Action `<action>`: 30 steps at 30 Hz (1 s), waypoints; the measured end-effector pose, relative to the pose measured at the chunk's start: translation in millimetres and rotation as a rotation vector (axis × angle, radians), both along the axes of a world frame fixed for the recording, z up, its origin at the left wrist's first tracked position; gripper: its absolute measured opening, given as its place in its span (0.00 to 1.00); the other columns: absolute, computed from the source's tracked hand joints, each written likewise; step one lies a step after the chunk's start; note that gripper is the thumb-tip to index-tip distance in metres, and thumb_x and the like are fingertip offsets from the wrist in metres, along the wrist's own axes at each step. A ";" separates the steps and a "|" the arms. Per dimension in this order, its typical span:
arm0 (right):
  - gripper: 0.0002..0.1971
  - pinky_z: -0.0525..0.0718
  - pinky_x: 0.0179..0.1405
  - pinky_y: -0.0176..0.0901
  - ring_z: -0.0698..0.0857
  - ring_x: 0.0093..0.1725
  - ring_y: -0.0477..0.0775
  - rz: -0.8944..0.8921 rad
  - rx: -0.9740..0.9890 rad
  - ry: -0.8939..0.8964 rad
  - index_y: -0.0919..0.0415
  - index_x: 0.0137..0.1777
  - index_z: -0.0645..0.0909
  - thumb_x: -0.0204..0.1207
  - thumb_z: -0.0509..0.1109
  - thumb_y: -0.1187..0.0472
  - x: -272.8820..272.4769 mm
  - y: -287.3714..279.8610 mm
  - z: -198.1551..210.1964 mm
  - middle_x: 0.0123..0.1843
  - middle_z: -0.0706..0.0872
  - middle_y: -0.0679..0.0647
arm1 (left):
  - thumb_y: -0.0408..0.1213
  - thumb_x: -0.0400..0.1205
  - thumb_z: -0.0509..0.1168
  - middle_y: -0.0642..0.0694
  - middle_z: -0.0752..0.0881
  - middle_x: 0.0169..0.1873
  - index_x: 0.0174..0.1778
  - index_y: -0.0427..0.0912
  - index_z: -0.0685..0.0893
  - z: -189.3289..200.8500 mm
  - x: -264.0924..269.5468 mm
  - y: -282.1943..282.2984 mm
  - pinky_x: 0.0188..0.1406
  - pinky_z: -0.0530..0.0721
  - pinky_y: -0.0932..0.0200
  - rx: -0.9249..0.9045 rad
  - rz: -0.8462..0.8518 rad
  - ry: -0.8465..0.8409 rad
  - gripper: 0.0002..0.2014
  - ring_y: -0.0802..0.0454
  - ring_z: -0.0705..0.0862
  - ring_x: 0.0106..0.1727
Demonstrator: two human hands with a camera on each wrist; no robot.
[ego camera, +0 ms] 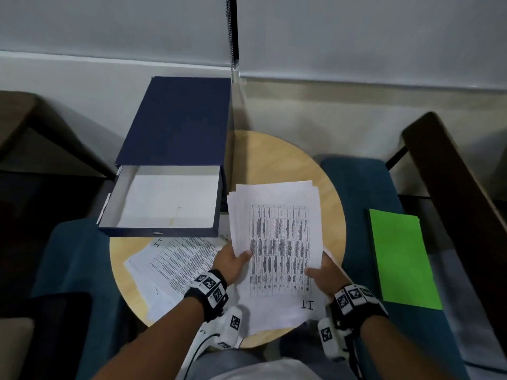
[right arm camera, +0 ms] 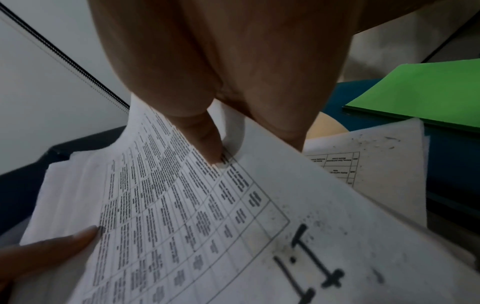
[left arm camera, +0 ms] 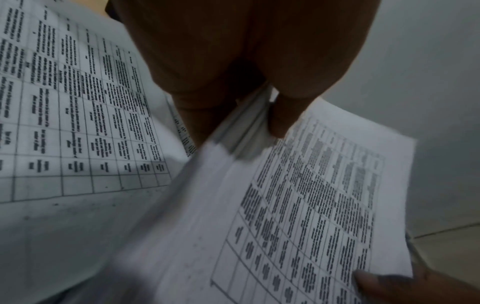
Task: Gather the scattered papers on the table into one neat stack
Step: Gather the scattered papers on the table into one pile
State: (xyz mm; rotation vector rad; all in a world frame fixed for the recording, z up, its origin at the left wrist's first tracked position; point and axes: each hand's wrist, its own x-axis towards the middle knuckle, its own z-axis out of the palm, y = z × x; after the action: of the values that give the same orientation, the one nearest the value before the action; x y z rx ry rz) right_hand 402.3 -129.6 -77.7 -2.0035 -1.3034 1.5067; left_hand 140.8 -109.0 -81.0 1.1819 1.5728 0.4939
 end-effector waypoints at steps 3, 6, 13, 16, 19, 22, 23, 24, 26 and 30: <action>0.19 0.78 0.55 0.44 0.83 0.59 0.55 0.105 -0.047 -0.010 0.59 0.69 0.73 0.78 0.68 0.66 3.7 9.0 -8.9 0.59 0.83 0.51 | 0.46 0.84 0.65 0.40 0.90 0.50 0.66 0.39 0.79 -9.3 -0.8 -2.2 0.55 0.89 0.37 -0.030 0.058 0.062 0.18 0.38 0.89 0.54; 0.22 0.79 0.55 0.36 0.82 0.60 0.55 0.107 -0.107 -0.104 0.62 0.72 0.73 0.78 0.68 0.63 18.3 16.9 -23.8 0.64 0.82 0.54 | 0.42 0.85 0.65 0.40 0.89 0.44 0.64 0.40 0.78 -17.2 -6.0 -3.4 0.49 0.90 0.36 -0.086 0.143 0.101 0.15 0.37 0.90 0.47; 0.33 0.79 0.61 0.46 0.80 0.66 0.65 0.032 -0.109 -0.439 0.65 0.76 0.69 0.73 0.75 0.57 52.3 27.8 -46.7 0.71 0.76 0.64 | 0.40 0.85 0.65 0.38 0.88 0.45 0.58 0.38 0.78 -21.8 -17.3 -17.2 0.49 0.90 0.37 -0.170 0.273 0.163 0.11 0.36 0.89 0.48; 0.40 0.80 0.61 0.51 0.79 0.66 0.68 0.056 -0.190 -0.450 0.64 0.77 0.64 0.70 0.77 0.49 55.7 27.0 -57.0 0.74 0.69 0.66 | 0.41 0.84 0.65 0.38 0.88 0.44 0.55 0.40 0.77 -21.7 -21.9 -22.3 0.47 0.91 0.38 -0.188 0.292 0.180 0.09 0.38 0.90 0.47; 0.38 0.82 0.56 0.49 0.83 0.61 0.66 0.071 -0.204 -0.439 0.63 0.74 0.67 0.69 0.78 0.47 56.4 29.8 -61.6 0.68 0.77 0.64 | 0.42 0.84 0.65 0.38 0.89 0.42 0.54 0.40 0.78 -22.7 -25.9 -25.1 0.44 0.92 0.38 -0.212 0.301 0.184 0.10 0.38 0.90 0.43; 0.24 0.80 0.46 0.42 0.85 0.48 0.58 0.135 -0.200 -0.402 0.63 0.62 0.79 0.72 0.76 0.49 57.0 32.4 -60.1 0.56 0.87 0.57 | 0.42 0.84 0.65 0.37 0.89 0.43 0.54 0.40 0.78 -21.9 -26.1 -25.8 0.44 0.92 0.38 -0.219 0.302 0.191 0.09 0.38 0.90 0.43; 0.19 0.80 0.44 0.41 0.84 0.44 0.56 0.160 -0.190 -0.405 0.63 0.58 0.82 0.73 0.75 0.50 57.2 33.2 -59.5 0.53 0.88 0.56 | 0.42 0.85 0.65 0.37 0.88 0.43 0.54 0.39 0.77 -21.2 -25.5 -25.6 0.44 0.92 0.39 -0.220 0.298 0.191 0.10 0.38 0.90 0.44; 0.16 0.80 0.41 0.40 0.84 0.42 0.55 0.176 -0.176 -0.408 0.63 0.54 0.85 0.74 0.74 0.52 57.4 33.9 -58.5 0.52 0.90 0.57 | 0.42 0.85 0.65 0.38 0.88 0.42 0.54 0.38 0.77 -20.2 -24.8 -24.9 0.45 0.91 0.41 -0.217 0.294 0.194 0.10 0.38 0.90 0.44; 0.11 0.76 0.35 0.37 0.84 0.41 0.55 0.186 -0.157 -0.412 0.63 0.48 0.86 0.77 0.72 0.54 57.9 34.3 -53.4 0.49 0.90 0.59 | 0.42 0.85 0.66 0.38 0.88 0.42 0.55 0.37 0.77 -19.5 -24.1 -23.9 0.43 0.91 0.46 -0.222 0.276 0.206 0.11 0.39 0.89 0.45; 0.12 0.75 0.39 0.37 0.85 0.42 0.57 0.163 -0.134 -0.425 0.66 0.49 0.88 0.79 0.69 0.57 65.1 31.0 -46.9 0.46 0.89 0.61 | 0.42 0.84 0.66 0.39 0.87 0.45 0.58 0.37 0.77 -21.1 -24.4 -21.4 0.47 0.91 0.44 -0.212 0.224 0.215 0.13 0.37 0.89 0.49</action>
State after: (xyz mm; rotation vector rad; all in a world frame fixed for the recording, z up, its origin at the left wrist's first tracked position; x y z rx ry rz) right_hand 467.4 -98.6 -124.6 -2.4542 -1.5953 1.3054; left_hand 116.4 -130.5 -102.1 0.9260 1.9054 0.3410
